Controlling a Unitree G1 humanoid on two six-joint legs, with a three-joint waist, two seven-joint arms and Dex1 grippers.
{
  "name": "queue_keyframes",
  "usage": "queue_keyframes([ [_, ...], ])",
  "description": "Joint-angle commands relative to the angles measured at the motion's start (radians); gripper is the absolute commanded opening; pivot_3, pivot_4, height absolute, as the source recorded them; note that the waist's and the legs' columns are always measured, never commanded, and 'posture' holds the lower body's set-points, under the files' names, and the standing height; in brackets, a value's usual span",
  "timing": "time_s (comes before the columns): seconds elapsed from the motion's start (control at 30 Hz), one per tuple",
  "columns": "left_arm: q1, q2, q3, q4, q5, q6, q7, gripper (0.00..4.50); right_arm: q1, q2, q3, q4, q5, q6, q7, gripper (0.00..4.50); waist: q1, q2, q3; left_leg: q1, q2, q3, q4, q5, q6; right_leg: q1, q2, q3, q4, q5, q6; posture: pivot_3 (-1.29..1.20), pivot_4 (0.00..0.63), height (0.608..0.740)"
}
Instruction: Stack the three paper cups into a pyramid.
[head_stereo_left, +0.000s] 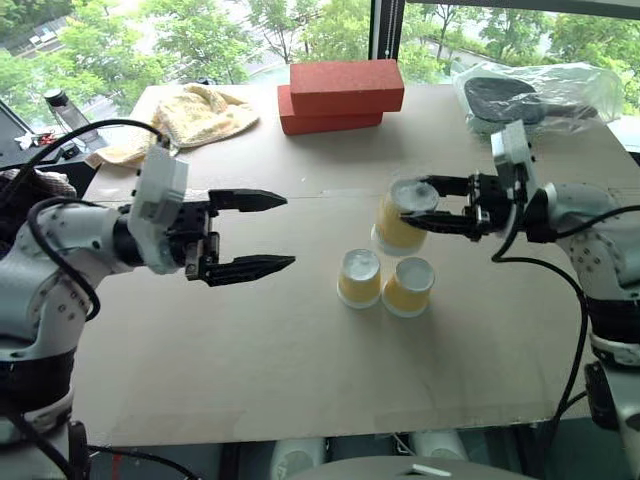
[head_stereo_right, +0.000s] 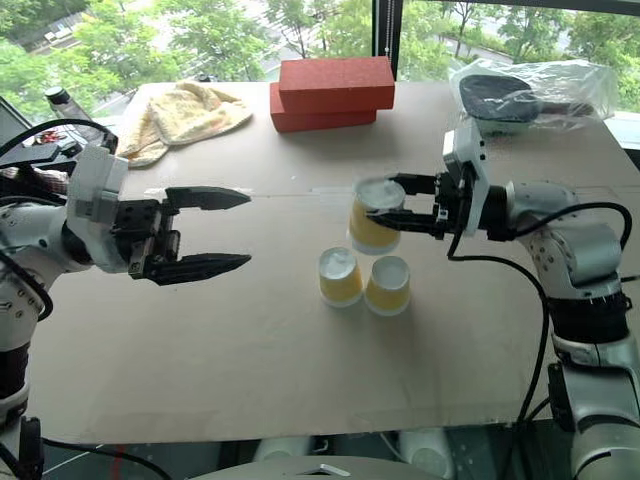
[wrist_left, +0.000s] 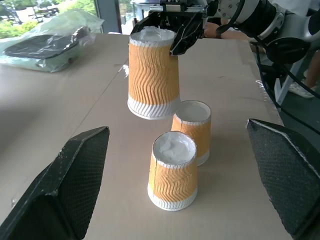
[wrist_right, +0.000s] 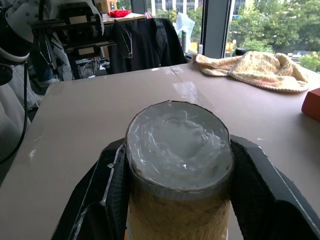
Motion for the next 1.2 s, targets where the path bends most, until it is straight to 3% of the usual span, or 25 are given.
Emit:
queue_keyframes([
  [0.03, -0.07, 0.007, -0.058, 0.005, 0.001, 0.004, -0.061, 4.5, 0.052, -0.025, -0.03, -0.11, 0.019, 0.008, -0.046, 1.97, -0.002, 0.0, 0.0, 0.0, 0.0, 0.0, 0.0, 0.0, 0.0, 0.0, 0.0, 0.0, 0.0, 0.0, 0.0, 0.0, 0.15, 0.73],
  [0.43, -0.148, -0.011, -0.171, 0.073, 0.074, -0.034, -0.168, 4.5, 0.085, -0.006, -0.014, -0.238, 0.062, 0.054, -0.19, 1.97, 0.001, 0.0, 0.0, 0.0, 0.0, -0.001, 0.002, 0.0, 0.0, 0.0, 0.003, 0.001, 0.0, 0.0, 0.0, 0.0, 0.15, 0.73],
  [0.97, -0.156, -0.021, -0.172, 0.082, 0.093, -0.039, -0.183, 4.5, 0.118, -0.024, 0.035, -0.251, 0.042, 0.034, -0.186, 1.97, 0.002, 0.0, 0.0, -0.001, 0.0, -0.002, 0.003, 0.0, 0.0, 0.0, 0.003, 0.001, 0.0, 0.0, 0.0, 0.0, 0.15, 0.73],
  [1.1, -0.165, -0.026, -0.18, 0.092, 0.103, -0.044, -0.185, 4.5, 0.127, -0.027, 0.036, -0.235, 0.013, -0.012, -0.176, 3.91, 0.002, 0.0, 0.0, -0.001, 0.0, -0.002, 0.004, 0.0, 0.0, 0.0, 0.003, 0.0, 0.0, 0.0, 0.0, 0.0, 0.15, 0.73],
  [1.17, -0.167, -0.029, -0.182, 0.096, 0.106, -0.046, -0.186, 4.5, 0.131, -0.028, 0.032, -0.231, 0.006, -0.026, -0.173, 4.44, 0.002, 0.0, 0.0, -0.001, 0.0, -0.002, 0.004, 0.0, 0.0, 0.0, 0.003, 0.001, 0.001, 0.0, 0.0, 0.0, 0.15, 0.73],
  [1.2, -0.168, -0.032, -0.183, 0.099, 0.109, -0.048, -0.186, 4.5, 0.135, -0.032, 0.03, -0.23, 0.004, -0.032, -0.169, 4.44, 0.002, 0.0, 0.0, -0.001, 0.0, -0.002, 0.004, 0.0, 0.0, 0.0, 0.003, 0.001, 0.001, 0.0, 0.0, 0.0, 0.15, 0.73],
])
